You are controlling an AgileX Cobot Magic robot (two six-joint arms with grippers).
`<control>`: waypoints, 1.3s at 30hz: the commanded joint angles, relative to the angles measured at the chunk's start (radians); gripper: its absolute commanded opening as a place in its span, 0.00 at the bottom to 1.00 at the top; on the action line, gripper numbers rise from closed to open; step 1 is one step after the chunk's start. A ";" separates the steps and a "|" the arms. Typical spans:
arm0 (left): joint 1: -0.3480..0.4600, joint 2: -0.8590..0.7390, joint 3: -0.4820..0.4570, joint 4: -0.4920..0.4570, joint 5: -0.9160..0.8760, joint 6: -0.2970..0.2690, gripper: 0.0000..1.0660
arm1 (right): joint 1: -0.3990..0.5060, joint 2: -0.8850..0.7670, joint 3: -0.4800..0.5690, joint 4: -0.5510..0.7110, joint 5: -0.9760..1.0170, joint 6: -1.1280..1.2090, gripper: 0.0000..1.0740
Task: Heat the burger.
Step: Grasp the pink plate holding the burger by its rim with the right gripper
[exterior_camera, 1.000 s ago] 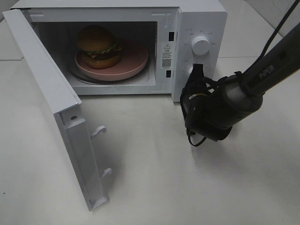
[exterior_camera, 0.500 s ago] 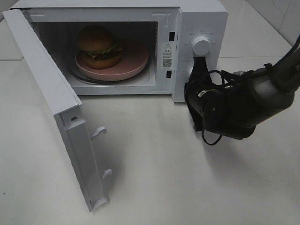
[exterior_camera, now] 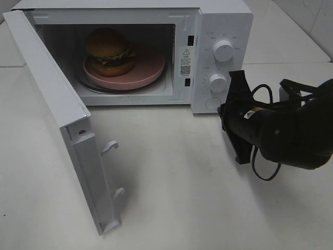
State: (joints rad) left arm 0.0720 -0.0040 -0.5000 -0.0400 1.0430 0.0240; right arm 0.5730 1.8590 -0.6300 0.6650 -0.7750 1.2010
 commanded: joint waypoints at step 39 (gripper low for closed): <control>0.000 -0.020 0.003 -0.001 -0.006 -0.005 0.90 | -0.083 -0.293 -0.294 -0.459 1.411 -1.419 0.05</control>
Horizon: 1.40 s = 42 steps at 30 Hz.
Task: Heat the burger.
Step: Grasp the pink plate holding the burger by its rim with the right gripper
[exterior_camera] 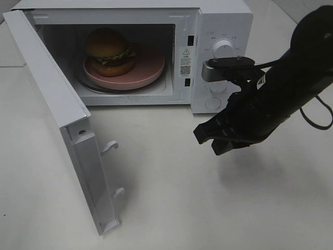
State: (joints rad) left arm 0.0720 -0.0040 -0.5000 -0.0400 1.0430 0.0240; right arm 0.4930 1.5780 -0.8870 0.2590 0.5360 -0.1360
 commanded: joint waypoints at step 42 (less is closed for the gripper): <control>0.000 -0.020 0.003 -0.001 -0.006 -0.006 0.90 | 0.070 -0.064 -0.117 -0.266 -0.068 -1.083 0.81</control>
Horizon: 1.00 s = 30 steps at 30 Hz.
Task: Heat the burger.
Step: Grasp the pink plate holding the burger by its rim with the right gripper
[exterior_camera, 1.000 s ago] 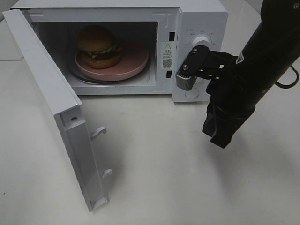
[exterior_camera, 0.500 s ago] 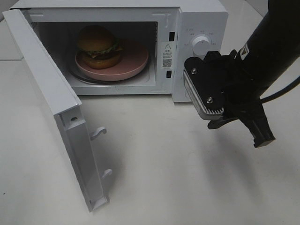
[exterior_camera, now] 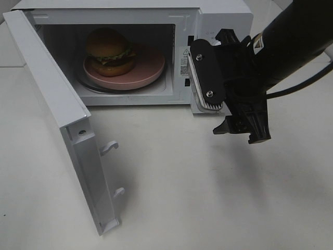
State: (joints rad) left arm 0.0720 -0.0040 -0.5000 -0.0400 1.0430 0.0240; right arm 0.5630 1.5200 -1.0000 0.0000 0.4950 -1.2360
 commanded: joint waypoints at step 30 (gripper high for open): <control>0.000 -0.020 0.003 -0.001 -0.006 -0.004 0.90 | 0.024 0.278 -0.292 -0.051 -0.143 0.044 0.80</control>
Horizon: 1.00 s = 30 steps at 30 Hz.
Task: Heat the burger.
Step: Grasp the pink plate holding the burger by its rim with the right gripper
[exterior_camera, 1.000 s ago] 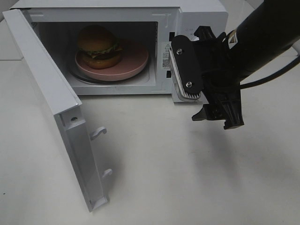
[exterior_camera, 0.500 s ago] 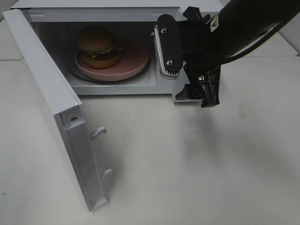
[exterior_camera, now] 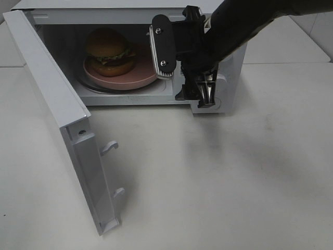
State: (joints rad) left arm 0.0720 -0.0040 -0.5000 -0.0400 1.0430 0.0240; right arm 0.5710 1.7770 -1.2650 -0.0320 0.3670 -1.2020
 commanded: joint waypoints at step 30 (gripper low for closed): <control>0.000 -0.020 0.003 -0.001 -0.006 -0.004 0.90 | 0.049 0.430 -0.429 -0.015 0.015 0.046 0.76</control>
State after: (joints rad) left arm 0.0720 -0.0040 -0.5000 -0.0400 1.0430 0.0240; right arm 0.6170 2.2010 -1.6820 -0.0480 0.3700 -1.1690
